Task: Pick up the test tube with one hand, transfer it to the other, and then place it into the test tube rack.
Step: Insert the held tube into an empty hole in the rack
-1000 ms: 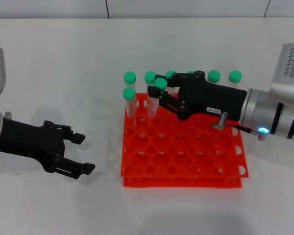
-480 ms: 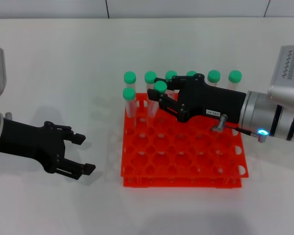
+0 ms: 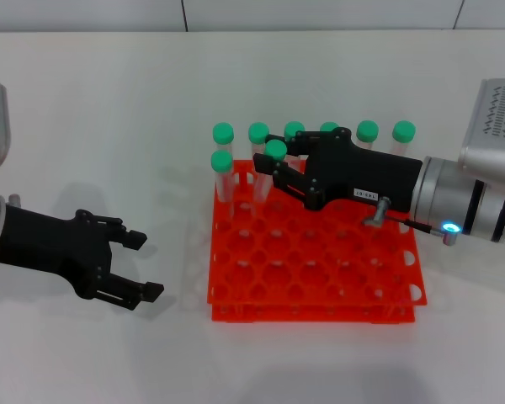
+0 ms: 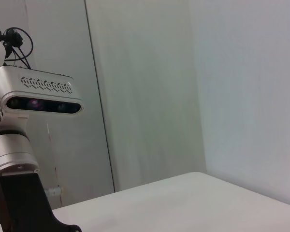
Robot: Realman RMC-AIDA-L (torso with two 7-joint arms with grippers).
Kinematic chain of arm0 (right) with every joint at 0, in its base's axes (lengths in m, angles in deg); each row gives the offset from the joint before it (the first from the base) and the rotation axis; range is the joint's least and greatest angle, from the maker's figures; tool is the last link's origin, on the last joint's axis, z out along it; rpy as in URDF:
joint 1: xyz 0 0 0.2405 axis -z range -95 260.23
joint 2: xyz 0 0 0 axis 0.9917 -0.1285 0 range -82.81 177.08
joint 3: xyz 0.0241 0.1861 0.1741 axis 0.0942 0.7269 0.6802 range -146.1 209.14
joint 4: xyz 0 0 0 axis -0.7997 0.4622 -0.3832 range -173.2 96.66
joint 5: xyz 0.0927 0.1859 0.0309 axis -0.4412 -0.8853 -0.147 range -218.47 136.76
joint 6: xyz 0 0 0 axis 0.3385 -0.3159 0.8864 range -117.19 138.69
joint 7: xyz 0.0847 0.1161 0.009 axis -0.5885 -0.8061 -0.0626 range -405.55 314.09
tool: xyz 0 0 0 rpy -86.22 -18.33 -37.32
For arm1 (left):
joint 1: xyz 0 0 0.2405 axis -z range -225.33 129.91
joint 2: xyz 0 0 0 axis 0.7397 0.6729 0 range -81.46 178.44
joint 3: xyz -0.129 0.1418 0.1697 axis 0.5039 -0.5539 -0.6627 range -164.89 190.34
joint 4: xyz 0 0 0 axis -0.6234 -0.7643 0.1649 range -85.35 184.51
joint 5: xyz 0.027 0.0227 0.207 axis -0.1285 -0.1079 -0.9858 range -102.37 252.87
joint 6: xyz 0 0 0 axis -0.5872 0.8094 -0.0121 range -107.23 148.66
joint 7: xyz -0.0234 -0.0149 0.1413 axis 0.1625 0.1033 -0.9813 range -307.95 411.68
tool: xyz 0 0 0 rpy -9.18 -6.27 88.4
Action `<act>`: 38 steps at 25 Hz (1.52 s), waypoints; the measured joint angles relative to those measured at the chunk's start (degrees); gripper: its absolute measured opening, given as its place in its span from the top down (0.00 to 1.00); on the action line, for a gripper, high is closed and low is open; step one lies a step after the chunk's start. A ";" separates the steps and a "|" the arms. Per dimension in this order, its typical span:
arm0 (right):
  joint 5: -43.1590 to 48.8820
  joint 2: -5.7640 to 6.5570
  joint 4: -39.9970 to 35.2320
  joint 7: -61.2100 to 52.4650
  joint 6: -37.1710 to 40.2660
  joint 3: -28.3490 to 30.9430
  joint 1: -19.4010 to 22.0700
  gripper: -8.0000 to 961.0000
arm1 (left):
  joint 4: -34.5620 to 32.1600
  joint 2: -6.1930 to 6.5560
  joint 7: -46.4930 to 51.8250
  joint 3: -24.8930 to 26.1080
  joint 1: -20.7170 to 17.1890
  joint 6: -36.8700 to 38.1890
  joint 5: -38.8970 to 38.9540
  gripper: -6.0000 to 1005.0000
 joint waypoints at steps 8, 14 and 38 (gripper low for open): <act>-0.05 0.00 -0.06 -0.62 -0.07 0.00 -0.43 0.72 | 0.00 0.00 -0.15 0.00 0.03 -0.14 0.00 0.13; -0.08 0.00 -0.08 -0.64 -0.10 0.00 -0.64 0.72 | 0.00 0.00 -0.24 0.00 0.03 -0.35 0.00 0.13; 0.16 0.00 0.01 -1.36 -0.88 -0.70 -1.54 0.72 | 0.00 0.01 -0.44 0.00 0.12 -0.44 -0.13 0.13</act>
